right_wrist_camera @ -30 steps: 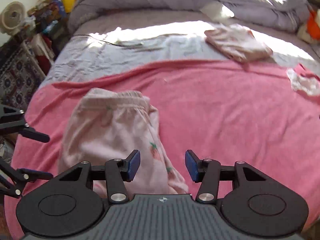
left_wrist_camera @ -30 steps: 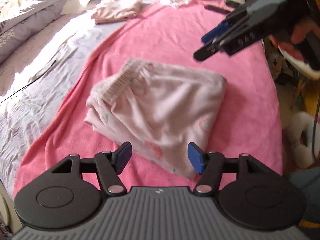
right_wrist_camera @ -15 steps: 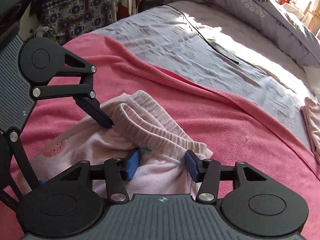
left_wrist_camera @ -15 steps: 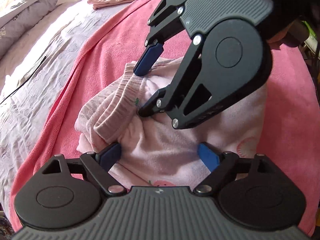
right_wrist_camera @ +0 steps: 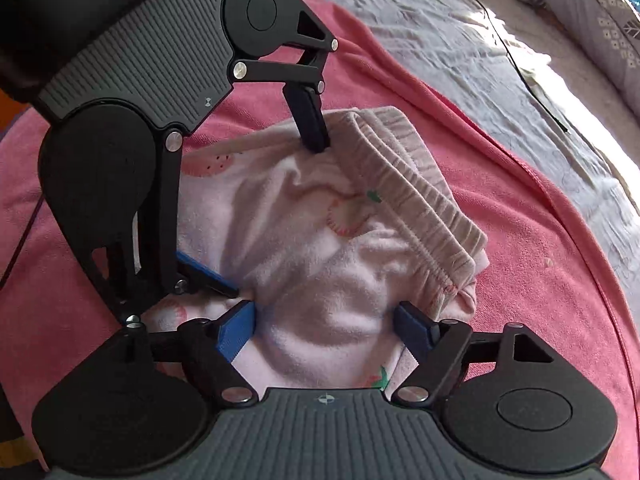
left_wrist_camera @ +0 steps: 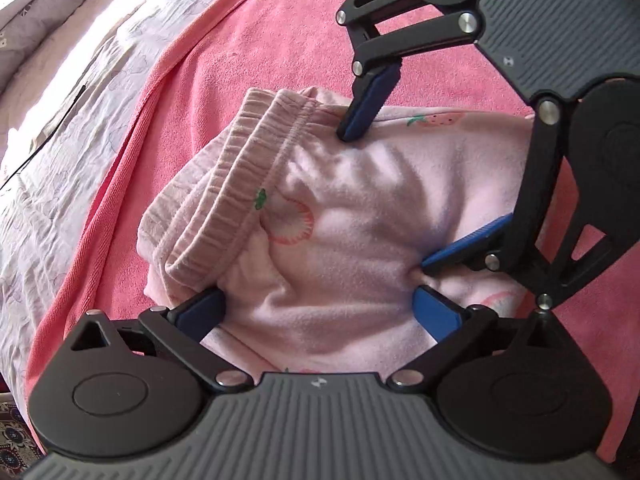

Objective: Fold clothes

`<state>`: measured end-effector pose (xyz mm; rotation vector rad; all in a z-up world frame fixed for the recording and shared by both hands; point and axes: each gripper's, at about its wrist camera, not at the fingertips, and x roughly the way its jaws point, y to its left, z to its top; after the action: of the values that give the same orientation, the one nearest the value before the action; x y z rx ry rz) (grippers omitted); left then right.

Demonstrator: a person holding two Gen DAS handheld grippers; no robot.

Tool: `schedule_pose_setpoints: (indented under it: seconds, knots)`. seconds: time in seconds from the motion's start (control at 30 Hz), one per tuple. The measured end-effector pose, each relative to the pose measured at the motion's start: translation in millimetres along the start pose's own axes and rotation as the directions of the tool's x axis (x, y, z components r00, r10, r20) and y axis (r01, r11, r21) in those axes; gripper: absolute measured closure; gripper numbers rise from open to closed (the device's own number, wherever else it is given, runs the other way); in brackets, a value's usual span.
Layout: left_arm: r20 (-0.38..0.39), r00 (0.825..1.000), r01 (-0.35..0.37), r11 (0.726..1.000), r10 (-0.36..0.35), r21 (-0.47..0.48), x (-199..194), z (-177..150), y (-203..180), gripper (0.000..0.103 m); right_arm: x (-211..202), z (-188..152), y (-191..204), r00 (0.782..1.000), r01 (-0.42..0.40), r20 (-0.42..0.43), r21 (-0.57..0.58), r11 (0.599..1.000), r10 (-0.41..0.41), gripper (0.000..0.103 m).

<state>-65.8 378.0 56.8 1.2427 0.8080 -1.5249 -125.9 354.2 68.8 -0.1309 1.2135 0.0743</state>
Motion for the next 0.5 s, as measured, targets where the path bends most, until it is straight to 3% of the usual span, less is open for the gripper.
schedule_pose_setpoints:
  seconds: [0.23, 0.5]
  knots:
    - [0.002, 1.000, 0.004, 1.000, -0.003, -0.001, 0, 1, -1, 0.001, 6, -1, -11, 0.999, -0.050, -0.007, 0.006, 0.999, 0.050, 0.008]
    - [0.012, 1.000, 0.028, 1.000, -0.027, -0.012, 3, 4, 9, 0.001, 1, 1, -12, 0.996, -0.087, -0.037, -0.007, 0.996, 0.087, 0.007]
